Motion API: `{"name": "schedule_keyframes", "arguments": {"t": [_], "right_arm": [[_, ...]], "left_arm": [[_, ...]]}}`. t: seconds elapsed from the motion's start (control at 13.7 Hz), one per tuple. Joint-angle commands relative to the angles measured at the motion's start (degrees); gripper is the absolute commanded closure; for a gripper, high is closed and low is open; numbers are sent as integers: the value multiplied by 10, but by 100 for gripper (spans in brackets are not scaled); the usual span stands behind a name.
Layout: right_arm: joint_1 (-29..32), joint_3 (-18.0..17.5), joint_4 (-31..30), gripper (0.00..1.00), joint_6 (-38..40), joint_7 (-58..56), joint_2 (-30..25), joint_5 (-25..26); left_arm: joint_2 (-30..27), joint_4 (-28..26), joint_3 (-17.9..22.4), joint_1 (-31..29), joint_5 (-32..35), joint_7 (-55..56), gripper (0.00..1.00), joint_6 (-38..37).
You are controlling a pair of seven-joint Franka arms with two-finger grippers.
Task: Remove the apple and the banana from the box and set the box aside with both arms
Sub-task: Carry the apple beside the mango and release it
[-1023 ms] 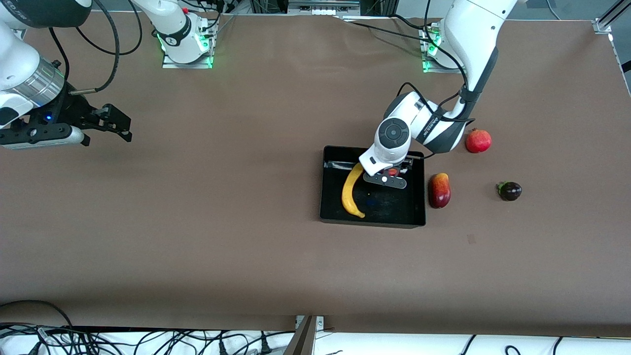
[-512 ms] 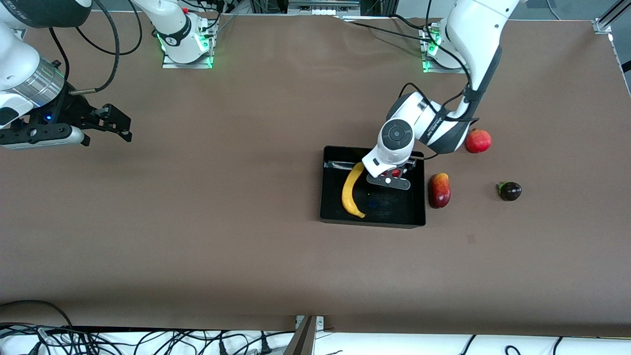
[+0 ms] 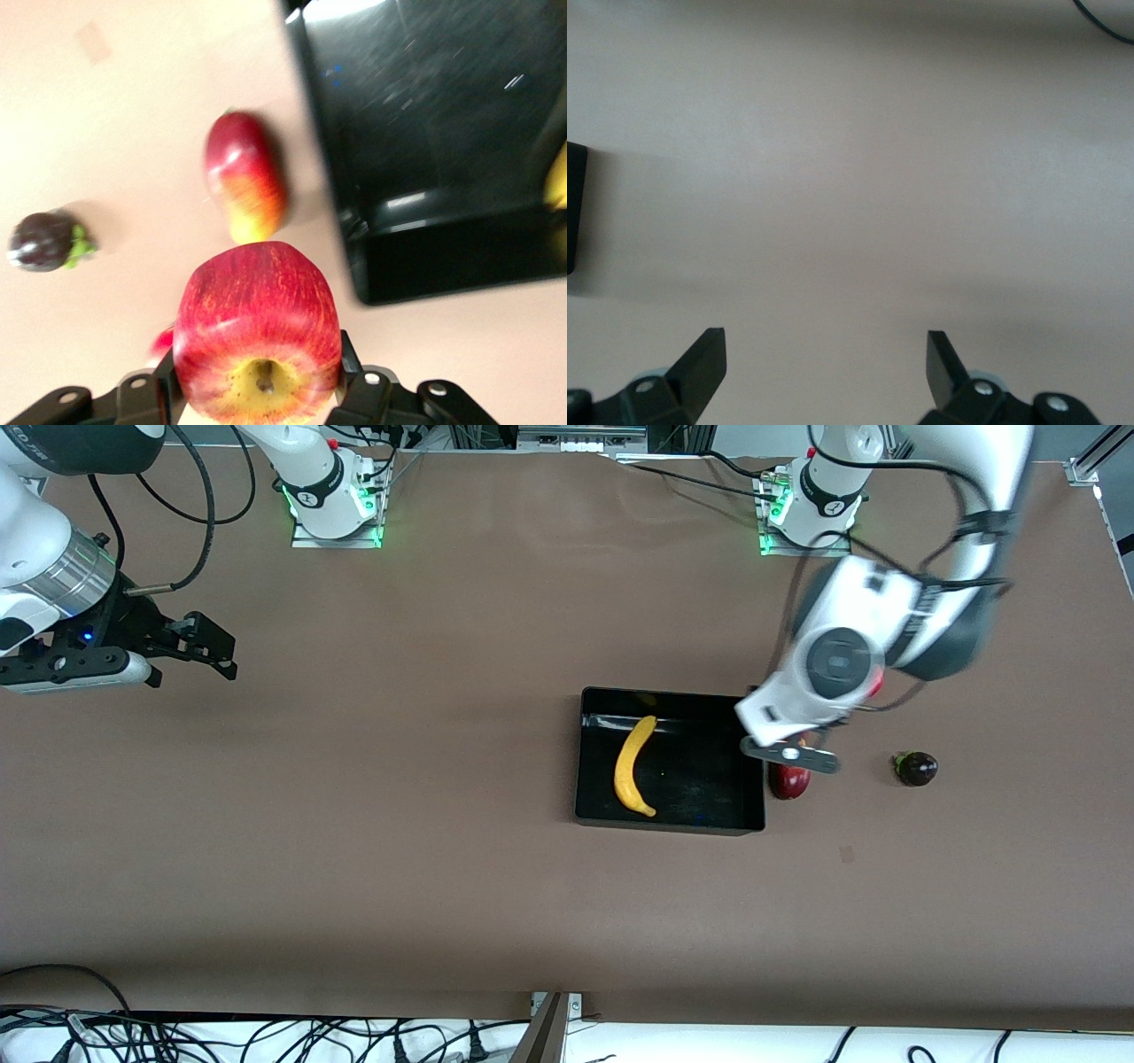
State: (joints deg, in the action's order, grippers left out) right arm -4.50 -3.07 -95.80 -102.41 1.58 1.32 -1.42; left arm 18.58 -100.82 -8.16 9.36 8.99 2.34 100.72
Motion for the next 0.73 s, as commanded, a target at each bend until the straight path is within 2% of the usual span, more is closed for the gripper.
{"name": "schedule_keyframes", "arguments": {"t": [0.0,0.22,0.44,0.51,0.58,0.66], "right_arm": [[2,-3,7,0,9,0,-2,5],[2,-3,7,0,9,0,-2,5],[2,-3,7,0,9,0,-2,5],[2,-4,7,0,9,0,-2,5],[1,-4,7,0,9,0,-2,5],[2,-3,7,0,9,0,-2,5]], "left_arm": [[-45,-104,-5,-43,-9,-84,68,19],[-129,-298,-5,-51,-11,-102,68,177],[-114,-418,-12,-52,-11,-99,64,356],[-93,-444,-12,-54,-11,-97,64,419],[-78,-456,-12,-54,-11,-97,59,458],[-75,-456,-12,-55,-11,-96,22,460]]}}
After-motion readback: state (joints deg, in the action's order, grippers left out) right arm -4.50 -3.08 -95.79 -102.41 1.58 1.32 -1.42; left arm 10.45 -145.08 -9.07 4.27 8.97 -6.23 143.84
